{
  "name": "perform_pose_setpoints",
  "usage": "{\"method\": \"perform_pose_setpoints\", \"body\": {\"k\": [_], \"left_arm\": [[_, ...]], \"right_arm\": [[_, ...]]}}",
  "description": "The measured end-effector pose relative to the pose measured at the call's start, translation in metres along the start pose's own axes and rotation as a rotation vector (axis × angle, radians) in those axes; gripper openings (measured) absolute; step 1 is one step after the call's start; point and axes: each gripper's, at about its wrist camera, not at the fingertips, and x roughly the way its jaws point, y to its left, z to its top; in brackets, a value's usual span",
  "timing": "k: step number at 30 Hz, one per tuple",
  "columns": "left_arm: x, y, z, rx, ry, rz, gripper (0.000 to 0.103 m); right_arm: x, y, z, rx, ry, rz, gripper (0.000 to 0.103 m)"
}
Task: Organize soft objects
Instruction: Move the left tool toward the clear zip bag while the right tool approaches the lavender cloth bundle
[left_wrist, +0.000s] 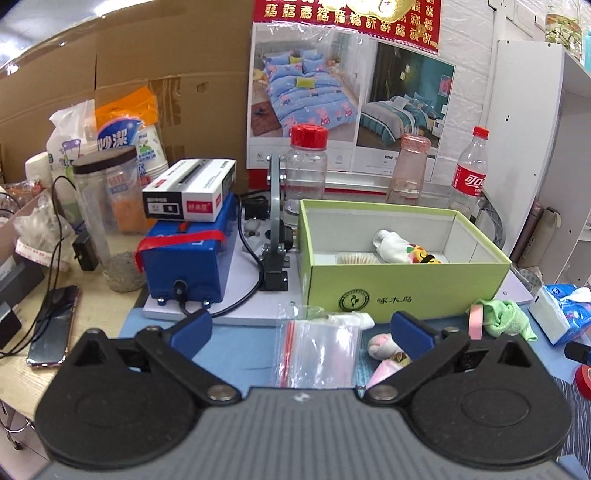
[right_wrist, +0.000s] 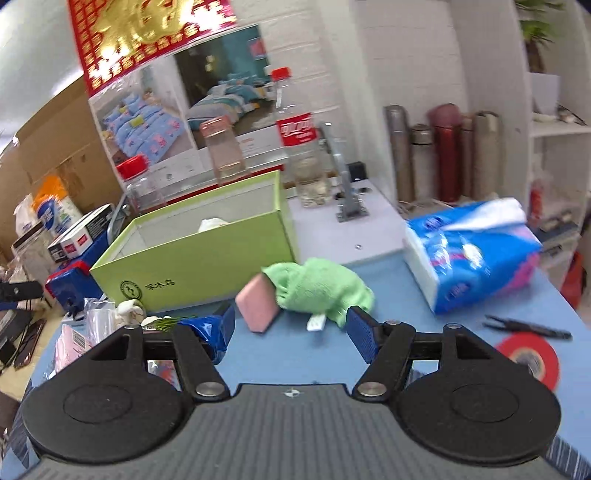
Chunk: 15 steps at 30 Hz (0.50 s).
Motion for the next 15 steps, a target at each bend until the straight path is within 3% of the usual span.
{"method": "perform_pose_setpoints", "body": {"k": [6,15], "left_arm": [[-0.008,0.014,-0.018,-0.019,0.019,0.038,0.103],[0.019,0.069,-0.039,-0.217,0.153,0.072,0.102]], "right_arm": [[-0.012,-0.010,-0.019,0.051,0.038,-0.079,0.054],[-0.022,-0.031,-0.051,0.140,0.052,-0.088,0.054]]}}
